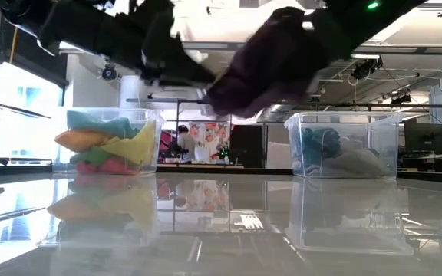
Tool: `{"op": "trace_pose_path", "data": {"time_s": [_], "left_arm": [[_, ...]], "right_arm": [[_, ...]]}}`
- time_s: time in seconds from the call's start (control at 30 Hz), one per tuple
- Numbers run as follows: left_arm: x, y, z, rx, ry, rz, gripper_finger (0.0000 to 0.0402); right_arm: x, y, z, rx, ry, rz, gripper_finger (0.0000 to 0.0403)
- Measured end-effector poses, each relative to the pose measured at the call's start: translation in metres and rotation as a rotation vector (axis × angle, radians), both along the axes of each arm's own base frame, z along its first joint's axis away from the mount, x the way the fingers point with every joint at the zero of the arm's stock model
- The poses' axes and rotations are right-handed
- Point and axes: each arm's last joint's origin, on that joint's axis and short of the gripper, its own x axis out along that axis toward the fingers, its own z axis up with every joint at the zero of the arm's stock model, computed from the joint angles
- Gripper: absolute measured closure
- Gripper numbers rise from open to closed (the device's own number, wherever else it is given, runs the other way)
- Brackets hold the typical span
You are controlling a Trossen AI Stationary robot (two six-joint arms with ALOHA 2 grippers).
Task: Sort towels by color in basket
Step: Put the violet microfiber cloth into the right transparent bin
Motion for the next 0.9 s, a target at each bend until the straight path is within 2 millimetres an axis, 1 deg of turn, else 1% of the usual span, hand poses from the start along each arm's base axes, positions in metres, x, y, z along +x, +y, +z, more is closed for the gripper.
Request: {"op": "trace_pose_path", "data": {"time_s": [0.1, 0.17, 0.27, 0.33, 0.43, 0.53, 0.6, 0.7, 0.8, 0.9], "left_arm": [[-0.002, 0.001, -0.005, -0.014, 0.047, 0.029, 0.0223], [-0.003, 0.001, -0.007, -0.016, 0.061, 0.03, 0.0223], [-0.002, 0.001, -0.009, -0.013, 0.07, 0.029, 0.0222], [-0.002, 0.001, -0.008, -0.014, 0.067, 0.03, 0.0222], [-0.002, 0.001, -0.008, -0.014, 0.065, 0.032, 0.0222], [-0.002, 0.001, -0.008, -0.016, 0.057, 0.032, 0.0222], [-0.002, 0.001, -0.008, -0.015, 0.058, 0.032, 0.0222], [-0.002, 0.001, -0.007, -0.017, 0.05, 0.032, 0.0222], [-0.002, 0.001, -0.007, -0.017, 0.051, 0.033, 0.0222], [-0.002, 0.001, -0.007, -0.018, 0.051, 0.033, 0.0222]], "right_arm": [[-0.032, -0.014, 0.023, 0.032, -0.009, -0.108, 0.0389], [-0.053, -0.029, 0.042, 0.065, -0.04, -0.174, 0.0392], [-0.08, -0.056, 0.077, 0.14, -0.115, -0.278, 0.0397], [-0.098, -0.077, 0.098, 0.162, -0.131, -0.353, 0.0397], [-0.119, -0.108, 0.126, 0.165, -0.113, -0.49, 0.0397], [-0.134, -0.138, 0.146, 0.196, -0.058, -0.611, 0.0397], [-0.14, -0.159, 0.153, 0.238, -0.01, -0.657, 0.0397], [-0.142, -0.191, 0.15, 0.332, 0.07, -0.687, 0.0397], [-0.143, -0.225, 0.136, 0.453, 0.159, -0.707, 0.0397], [-0.143, -0.258, 0.117, 0.547, 0.245, -0.728, 0.0391]]}}
